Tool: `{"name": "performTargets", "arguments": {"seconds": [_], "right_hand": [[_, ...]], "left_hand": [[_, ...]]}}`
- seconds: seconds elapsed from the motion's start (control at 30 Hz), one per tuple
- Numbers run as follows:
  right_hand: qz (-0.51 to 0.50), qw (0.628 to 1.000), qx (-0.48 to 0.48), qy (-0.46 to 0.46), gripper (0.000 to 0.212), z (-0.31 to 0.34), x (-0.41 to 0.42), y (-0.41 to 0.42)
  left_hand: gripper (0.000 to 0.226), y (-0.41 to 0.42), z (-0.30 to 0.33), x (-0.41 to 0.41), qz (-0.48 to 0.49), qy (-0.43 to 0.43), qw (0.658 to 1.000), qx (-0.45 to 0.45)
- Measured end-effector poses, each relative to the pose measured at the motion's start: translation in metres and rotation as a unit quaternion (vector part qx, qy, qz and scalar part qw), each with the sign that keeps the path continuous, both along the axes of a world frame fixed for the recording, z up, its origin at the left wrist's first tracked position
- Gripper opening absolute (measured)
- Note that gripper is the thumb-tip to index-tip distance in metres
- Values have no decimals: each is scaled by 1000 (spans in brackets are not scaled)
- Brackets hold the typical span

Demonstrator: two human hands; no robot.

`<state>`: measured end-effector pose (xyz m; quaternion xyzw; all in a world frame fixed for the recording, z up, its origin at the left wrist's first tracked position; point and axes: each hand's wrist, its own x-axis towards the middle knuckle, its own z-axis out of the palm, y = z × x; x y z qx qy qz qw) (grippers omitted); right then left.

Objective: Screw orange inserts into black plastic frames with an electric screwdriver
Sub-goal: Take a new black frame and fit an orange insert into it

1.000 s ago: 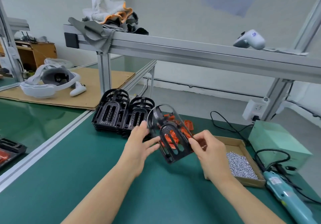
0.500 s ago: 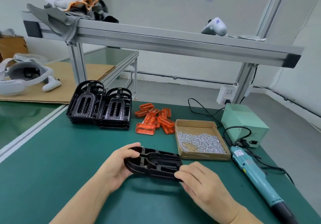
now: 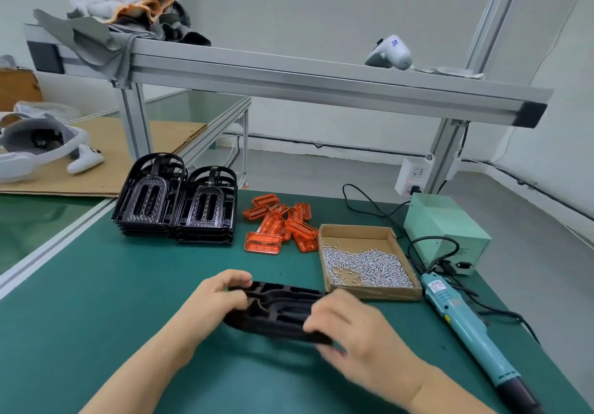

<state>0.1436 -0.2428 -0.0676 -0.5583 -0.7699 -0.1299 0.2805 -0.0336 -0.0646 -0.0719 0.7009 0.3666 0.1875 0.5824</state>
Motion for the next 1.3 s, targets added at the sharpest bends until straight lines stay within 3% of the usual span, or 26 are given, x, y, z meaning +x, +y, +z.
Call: {"name": "performTargets", "arguments": {"seconds": [0.17,0.33,0.43,0.57,0.73,0.9,1.13,1.2,1.27,1.3], "right_hand": [[33,999,-32,-7,18,-22,3,-10],[36,991,-127,23,18,-19,11,-21],[27,984,-169,54,18,-15,12,-25],[2,982,-169,83,11,-10,10,-19],[-92,988,-113,54,33,-11,6,5],[-94,983,-151,43,40,-22,3,10],[-71,981,-165,70,26,-14,13,9],[-76,982,-156,73,24,-11,10,13],[-87,982,-141,86,22,-8,8,16],[-92,982,-133,96,21,-6,8,18]], "left_hand": [[26,5,5,3,-85,135,972,174],[12,20,38,17,-86,222,936,260],[14,29,43,37,-47,215,922,319],[41,47,28,72,-47,228,870,435],[49,57,5,99,-78,300,803,509],[41,50,-10,96,-74,323,813,478],[28,49,-6,92,-38,309,828,467],[26,50,-6,91,-27,304,812,498],[30,53,-9,89,-13,288,802,524],[38,54,-10,88,-6,282,817,503]]}}
